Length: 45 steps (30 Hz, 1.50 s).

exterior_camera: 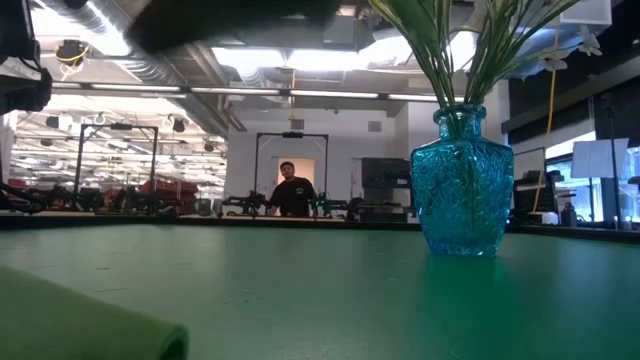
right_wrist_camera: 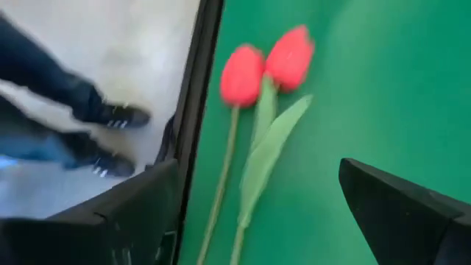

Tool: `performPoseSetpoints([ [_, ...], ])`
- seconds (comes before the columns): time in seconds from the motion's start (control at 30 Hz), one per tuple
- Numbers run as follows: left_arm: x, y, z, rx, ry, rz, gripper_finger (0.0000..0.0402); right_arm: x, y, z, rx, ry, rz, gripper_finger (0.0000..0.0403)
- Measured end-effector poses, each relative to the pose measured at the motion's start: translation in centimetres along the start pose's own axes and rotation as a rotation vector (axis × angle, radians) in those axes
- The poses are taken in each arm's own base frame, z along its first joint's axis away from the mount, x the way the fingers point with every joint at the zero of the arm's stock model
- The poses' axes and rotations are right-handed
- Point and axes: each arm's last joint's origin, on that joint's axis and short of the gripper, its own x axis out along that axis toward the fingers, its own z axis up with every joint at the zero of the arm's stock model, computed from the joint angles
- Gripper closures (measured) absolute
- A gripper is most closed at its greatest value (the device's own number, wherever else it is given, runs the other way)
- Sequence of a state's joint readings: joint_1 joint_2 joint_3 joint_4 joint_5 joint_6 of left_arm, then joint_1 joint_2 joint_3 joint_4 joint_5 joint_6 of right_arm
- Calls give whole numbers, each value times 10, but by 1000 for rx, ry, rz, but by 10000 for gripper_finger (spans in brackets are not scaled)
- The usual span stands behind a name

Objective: Sort flowers into vase by color
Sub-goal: Put the top red tulip into the violet vase

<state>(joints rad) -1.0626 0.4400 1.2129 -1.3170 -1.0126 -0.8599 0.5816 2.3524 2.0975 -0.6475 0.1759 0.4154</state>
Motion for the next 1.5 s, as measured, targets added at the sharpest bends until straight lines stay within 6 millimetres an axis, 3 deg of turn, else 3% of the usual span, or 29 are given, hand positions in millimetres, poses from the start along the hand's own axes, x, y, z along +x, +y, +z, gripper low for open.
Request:
performPoseSetpoints([
  [0.2, 0, 0, 1, -77, -22, 17, 329, 34, -15, -12, 12, 84, 22, 42],
  [0.5, 0, 0, 3, -101, -62, 35, 329, 75, -27, -22, -90, 69, 67, 145],
  [0.77, 0, -2, 7, -146, -141, 66, 329, 83, -27, -24, -229, 45, 31, 247],
  [1.0, -3, -2, 14, -185, -157, 49, 329, 86, -33, -20, -341, -8, -49, 380],
  [1.1, -8, 1, 21, -180, -162, 34, 329, 85, -45, -14, -306, -13, -82, 389],
  [1.23, -18, 7, 36, -151, -175, 3, 322, 62, -61, 6, -209, -58, -151, 392],
  [1.5, -32, 17, 54, -100, -151, -100, 270, -54, -86, 75, 31, -334, -120, 398],
])
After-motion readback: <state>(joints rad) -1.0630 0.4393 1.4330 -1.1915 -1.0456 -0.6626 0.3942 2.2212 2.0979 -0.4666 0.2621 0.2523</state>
